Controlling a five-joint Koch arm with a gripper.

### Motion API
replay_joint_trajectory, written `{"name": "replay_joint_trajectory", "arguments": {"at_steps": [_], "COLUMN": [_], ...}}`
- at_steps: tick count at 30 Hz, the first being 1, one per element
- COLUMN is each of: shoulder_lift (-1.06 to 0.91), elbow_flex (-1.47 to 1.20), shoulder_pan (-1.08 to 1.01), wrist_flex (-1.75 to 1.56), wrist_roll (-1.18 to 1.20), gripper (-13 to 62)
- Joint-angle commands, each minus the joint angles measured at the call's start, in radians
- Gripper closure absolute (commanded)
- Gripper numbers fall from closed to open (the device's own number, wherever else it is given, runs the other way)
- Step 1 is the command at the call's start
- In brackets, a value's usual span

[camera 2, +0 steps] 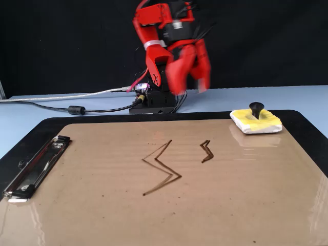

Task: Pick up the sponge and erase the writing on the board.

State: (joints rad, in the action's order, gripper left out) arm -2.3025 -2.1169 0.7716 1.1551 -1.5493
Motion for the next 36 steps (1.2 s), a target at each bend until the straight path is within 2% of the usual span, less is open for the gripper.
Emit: {"name": "replay_joint_trajectory", "arguments": {"at_steps": [1,6,9,11,13,20,31,36], "shoulder_lift": [-0.040,-0.035,0.011,0.091,0.213,0.414,0.592,0.606], "elbow_flex": [0.023,-0.227,-0.422,-0.506,-0.517,-0.453,-0.456,-0.453], "shoulder_pan": [0.118,0.321,0.333,0.328,0.325,0.279,0.212,0.215], "wrist_flex": [-0.262,-0.971,-1.408,-1.661,-1.779,-1.772,-1.769,-1.769], "wrist_roll": [-0.135,-0.192,-0.190,-0.187,-0.184,-0.160,-0.067,-0.067], "gripper": [15.6,15.7,15.8,15.8,15.7,15.7,15.6,15.6]}}
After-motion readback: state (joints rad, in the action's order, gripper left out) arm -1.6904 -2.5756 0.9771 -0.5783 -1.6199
